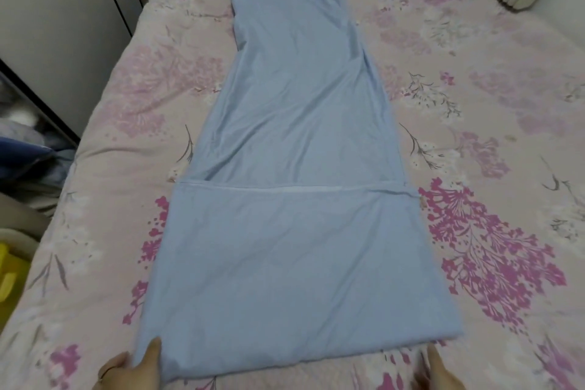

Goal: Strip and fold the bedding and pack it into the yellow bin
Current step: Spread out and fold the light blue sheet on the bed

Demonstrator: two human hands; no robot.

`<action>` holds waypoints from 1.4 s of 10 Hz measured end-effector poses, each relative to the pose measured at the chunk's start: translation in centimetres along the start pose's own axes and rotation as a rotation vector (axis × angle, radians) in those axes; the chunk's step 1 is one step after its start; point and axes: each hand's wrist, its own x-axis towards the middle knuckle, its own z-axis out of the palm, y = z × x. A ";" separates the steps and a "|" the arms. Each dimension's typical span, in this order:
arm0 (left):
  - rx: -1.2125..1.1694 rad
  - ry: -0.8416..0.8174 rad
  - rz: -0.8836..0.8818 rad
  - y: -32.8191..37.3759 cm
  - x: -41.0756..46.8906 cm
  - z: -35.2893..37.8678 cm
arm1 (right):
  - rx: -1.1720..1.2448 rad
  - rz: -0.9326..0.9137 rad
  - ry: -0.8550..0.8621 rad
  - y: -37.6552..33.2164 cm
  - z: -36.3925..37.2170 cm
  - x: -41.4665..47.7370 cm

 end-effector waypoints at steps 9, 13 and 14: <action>-0.646 -0.484 -0.099 3.7 -3.4 -1.0 | 0.256 0.122 -0.069 -7.4 13.1 -10.5; -0.805 -0.702 0.582 23.3 -20.7 -18.4 | 0.524 -0.621 -0.176 -32.3 11.1 -32.1; -0.875 -0.719 0.633 24.5 -22.9 -22.1 | 0.521 -0.687 -0.210 -33.5 10.2 -35.3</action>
